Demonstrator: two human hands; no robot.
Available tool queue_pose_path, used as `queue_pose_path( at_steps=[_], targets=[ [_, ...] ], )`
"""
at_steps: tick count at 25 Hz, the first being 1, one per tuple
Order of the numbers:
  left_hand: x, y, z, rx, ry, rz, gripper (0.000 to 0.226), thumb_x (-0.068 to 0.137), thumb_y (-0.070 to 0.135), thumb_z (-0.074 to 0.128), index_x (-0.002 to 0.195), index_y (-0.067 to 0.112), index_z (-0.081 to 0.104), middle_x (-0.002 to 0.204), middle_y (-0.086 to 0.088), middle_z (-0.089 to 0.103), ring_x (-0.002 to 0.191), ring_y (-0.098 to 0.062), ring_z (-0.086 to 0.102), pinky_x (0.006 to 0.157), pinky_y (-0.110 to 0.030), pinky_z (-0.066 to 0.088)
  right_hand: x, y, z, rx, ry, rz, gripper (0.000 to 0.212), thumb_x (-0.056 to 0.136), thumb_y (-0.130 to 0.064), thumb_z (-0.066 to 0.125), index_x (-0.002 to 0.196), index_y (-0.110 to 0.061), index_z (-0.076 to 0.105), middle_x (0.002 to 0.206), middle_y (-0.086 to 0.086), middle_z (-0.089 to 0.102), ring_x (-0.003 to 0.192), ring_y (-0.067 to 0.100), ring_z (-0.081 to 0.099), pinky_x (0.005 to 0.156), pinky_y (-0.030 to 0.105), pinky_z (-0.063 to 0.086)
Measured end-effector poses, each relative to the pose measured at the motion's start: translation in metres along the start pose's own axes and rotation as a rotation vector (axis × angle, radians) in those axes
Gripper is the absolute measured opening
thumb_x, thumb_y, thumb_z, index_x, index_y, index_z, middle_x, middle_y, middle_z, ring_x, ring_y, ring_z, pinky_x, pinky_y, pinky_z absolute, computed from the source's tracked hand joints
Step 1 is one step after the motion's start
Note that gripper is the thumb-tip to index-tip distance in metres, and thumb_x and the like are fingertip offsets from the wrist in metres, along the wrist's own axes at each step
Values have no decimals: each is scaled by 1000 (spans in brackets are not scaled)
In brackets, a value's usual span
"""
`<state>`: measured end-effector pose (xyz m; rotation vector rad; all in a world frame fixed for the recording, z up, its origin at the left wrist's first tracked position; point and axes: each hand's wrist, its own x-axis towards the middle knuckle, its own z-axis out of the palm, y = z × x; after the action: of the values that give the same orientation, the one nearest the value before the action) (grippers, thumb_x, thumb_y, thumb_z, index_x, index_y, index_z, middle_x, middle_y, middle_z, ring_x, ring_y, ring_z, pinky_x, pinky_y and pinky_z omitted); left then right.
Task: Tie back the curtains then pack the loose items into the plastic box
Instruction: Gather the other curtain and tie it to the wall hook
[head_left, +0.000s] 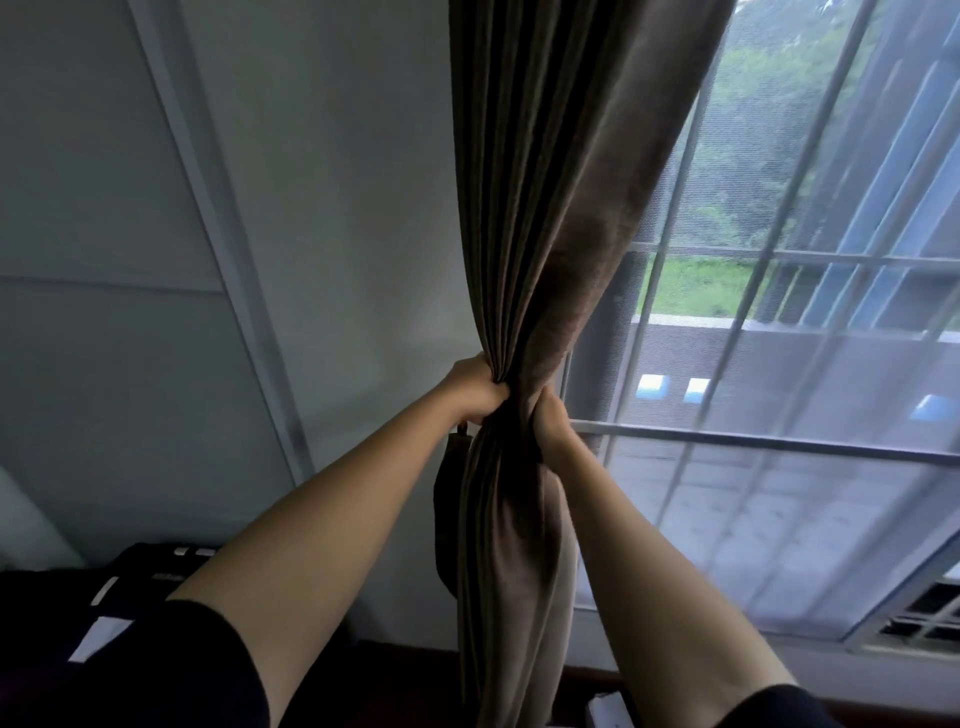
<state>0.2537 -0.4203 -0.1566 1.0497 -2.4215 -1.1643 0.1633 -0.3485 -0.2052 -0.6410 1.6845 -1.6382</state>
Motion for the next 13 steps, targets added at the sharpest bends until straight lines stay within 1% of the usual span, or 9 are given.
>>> queue_pose_path(
  at_steps=[1,2,3,4,6,8,10,11,13],
  targets=[
    [1,3,0,-12,-23,-3,36,89,19,52,124,10,53,114,-16,61,92,-29,63,72,-34,57,-5,11,3,47,3,4,38,103,-32,21,119,-18,52,96,2,60,87,9,55,64,7,50],
    [1,5,0,-30,-51,-5,32,88,18,52,119,10,57,111,-14,63,87,-25,64,68,-31,56,-9,24,7,55,27,21,43,101,-43,18,116,-26,55,100,4,63,95,12,58,77,14,53],
    [2,7,0,-49,-89,-13,30,87,16,53,116,11,59,108,-12,65,83,-21,64,65,-28,55,-4,42,11,25,56,37,48,95,-56,16,113,-39,57,111,5,64,109,18,57,95,28,50],
    [2,9,-1,-67,-130,-22,30,85,12,52,114,12,60,105,-9,66,81,-17,64,62,-25,54,7,62,13,-18,43,20,49,87,-67,14,107,-54,56,122,4,62,122,21,51,106,42,40],
    [1,12,-3,-97,-194,-47,35,78,4,51,111,12,61,102,-7,65,86,-17,63,61,-25,53,28,95,13,-119,18,-4,44,77,-76,12,100,-69,49,133,1,57,133,24,41,112,52,27],
    [0,15,-4,-110,-241,-52,30,71,3,54,99,9,63,96,-7,65,91,-20,62,63,-27,52,28,93,13,-167,4,-2,48,80,-73,19,114,-58,50,128,2,60,128,27,46,109,53,33],
    [0,18,-5,-60,-262,-42,29,69,14,66,97,11,65,96,-4,68,92,-20,64,67,-30,56,5,69,17,-91,-34,23,47,94,-55,25,130,-34,49,124,3,61,120,24,54,105,48,41],
    [1,18,-4,5,-255,-29,40,66,25,75,103,15,65,101,-2,68,94,-19,65,73,-34,58,-1,63,18,-70,-59,-7,45,100,-44,26,134,-24,47,122,0,60,120,25,54,104,44,42],
    [2,17,-6,120,-198,-28,67,56,42,84,116,22,60,108,2,64,99,-19,63,79,-36,57,-4,58,26,-8,-57,68,42,103,-33,27,133,-11,46,115,2,57,121,26,52,99,40,43]
  ],
)
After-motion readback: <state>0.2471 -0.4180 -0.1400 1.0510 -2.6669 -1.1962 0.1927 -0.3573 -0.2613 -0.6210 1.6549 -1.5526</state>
